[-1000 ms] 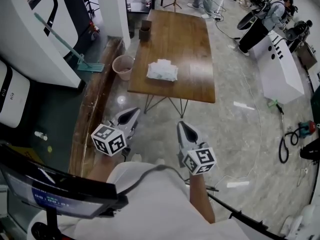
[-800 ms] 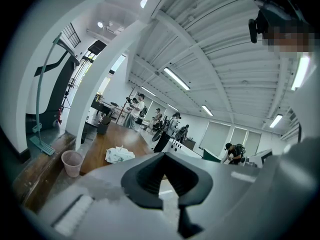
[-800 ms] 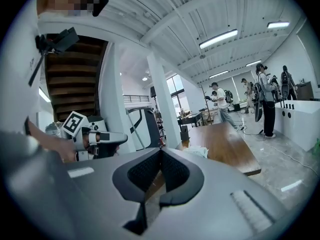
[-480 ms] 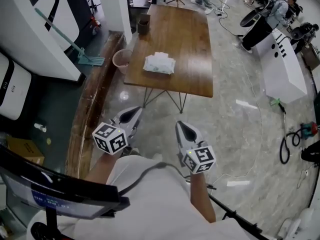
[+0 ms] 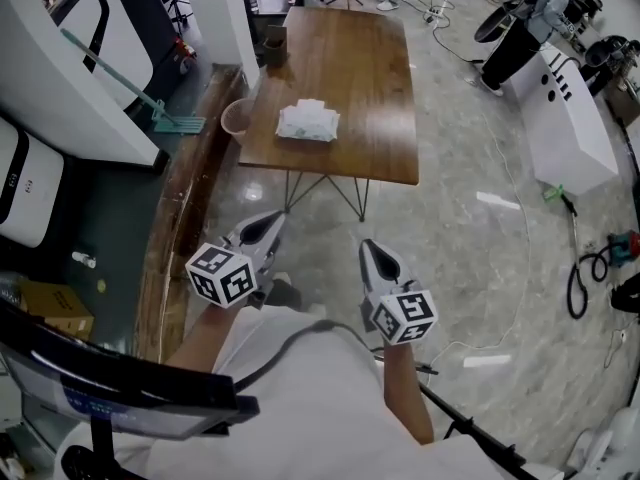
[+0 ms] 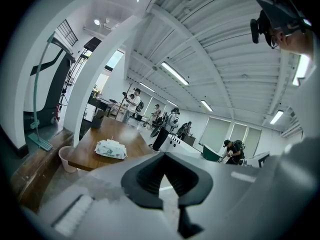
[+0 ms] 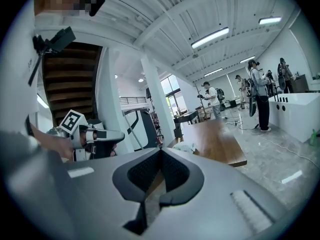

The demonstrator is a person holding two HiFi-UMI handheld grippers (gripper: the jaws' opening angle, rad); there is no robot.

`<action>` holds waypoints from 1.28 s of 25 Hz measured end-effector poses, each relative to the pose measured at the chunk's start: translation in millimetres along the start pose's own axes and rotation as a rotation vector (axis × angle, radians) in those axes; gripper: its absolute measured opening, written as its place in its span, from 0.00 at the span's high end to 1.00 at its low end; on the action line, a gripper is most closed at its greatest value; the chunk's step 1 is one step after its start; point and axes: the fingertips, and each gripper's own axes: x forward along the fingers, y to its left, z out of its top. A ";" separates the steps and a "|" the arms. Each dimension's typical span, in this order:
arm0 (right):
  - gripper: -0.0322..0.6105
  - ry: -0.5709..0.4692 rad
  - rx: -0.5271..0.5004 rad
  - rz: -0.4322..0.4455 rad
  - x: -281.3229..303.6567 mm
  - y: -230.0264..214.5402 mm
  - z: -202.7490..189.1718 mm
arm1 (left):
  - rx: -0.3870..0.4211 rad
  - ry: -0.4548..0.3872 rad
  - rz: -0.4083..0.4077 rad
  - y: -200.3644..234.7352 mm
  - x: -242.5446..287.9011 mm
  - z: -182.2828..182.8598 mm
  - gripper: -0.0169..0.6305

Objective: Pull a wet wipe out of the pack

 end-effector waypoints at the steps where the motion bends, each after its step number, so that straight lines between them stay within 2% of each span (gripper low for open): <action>1: 0.94 0.000 0.007 -0.002 -0.3 -2.9 -0.1 | -0.008 -0.007 -0.003 -1.0 1.8 2.2 0.97; 8: 0.94 0.025 -0.018 0.017 9.9 -5.2 2.0 | -0.027 -0.007 0.001 5.5 9.3 4.5 0.97; 13: 0.94 0.035 -0.015 -0.008 15.6 -17.0 0.6 | -0.027 0.005 -0.011 13.7 23.0 1.8 0.97; 20: 0.94 0.061 -0.014 -0.041 49.1 -33.7 4.2 | -0.039 0.013 -0.045 44.2 57.4 17.4 0.97; 24: 0.94 0.116 -0.031 -0.054 83.4 -43.8 2.8 | -0.080 0.012 -0.076 69.6 84.5 33.2 0.97; 28: 0.94 0.154 -0.072 -0.030 122.2 -42.9 12.6 | -0.089 0.019 -0.111 95.7 113.2 54.9 0.97; 32: 0.94 0.141 -0.058 -0.056 155.3 -51.9 30.0 | -0.046 0.051 -0.142 116.4 143.0 78.5 0.97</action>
